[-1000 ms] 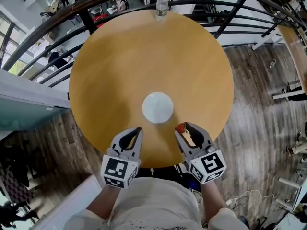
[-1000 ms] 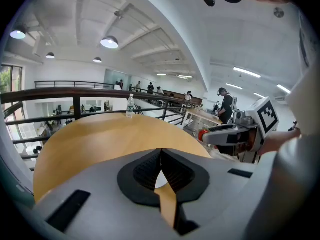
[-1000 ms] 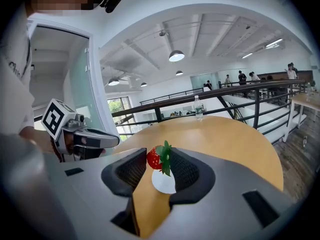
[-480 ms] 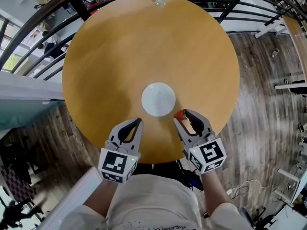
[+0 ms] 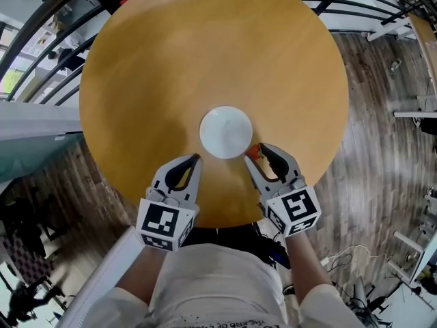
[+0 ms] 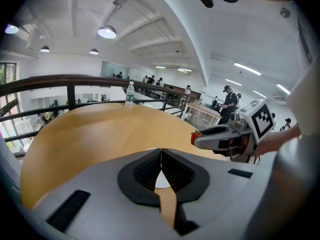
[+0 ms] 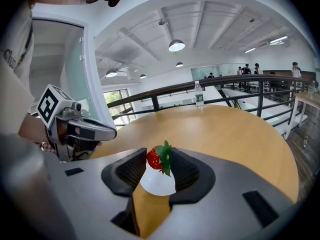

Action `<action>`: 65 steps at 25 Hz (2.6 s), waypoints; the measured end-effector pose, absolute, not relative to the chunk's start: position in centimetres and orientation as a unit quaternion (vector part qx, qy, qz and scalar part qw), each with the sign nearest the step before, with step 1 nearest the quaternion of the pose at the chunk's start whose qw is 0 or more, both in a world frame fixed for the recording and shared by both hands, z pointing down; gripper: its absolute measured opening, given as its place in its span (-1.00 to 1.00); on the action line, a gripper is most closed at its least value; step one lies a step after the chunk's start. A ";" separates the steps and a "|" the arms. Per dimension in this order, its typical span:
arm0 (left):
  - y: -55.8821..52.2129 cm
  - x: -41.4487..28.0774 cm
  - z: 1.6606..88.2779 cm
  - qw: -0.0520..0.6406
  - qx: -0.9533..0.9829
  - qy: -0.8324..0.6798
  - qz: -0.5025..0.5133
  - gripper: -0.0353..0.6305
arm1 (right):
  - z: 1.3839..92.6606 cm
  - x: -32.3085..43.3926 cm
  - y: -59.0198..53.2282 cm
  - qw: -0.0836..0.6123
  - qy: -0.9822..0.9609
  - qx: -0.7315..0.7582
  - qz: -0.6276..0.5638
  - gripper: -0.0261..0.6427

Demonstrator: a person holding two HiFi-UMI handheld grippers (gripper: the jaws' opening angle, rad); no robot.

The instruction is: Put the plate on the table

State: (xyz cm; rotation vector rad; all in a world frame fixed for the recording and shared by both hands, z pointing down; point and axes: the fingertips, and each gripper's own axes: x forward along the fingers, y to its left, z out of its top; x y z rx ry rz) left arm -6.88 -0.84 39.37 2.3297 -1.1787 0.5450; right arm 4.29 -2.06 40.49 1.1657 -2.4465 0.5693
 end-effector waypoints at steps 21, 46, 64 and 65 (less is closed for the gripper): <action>-4.4 -7.3 43.6 0.253 0.848 -0.423 0.197 -0.82 | 47.4 2.9 -5.3 0.214 -0.857 0.412 0.224 -0.44; -3.9 -8.2 45.2 0.268 0.839 -0.427 0.206 -0.82 | 52.1 0.9 -6.4 0.284 -0.857 0.391 0.177 -0.44; -3.9 -8.6 46.4 0.275 0.835 -0.428 0.210 -0.82 | 55.0 0.4 -6.4 0.375 -0.836 0.374 0.142 -0.43; -4.0 -8.7 46.4 0.275 0.835 -0.429 0.210 -0.82 | 55.0 0.4 -6.4 0.375 -0.836 0.374 0.143 -0.43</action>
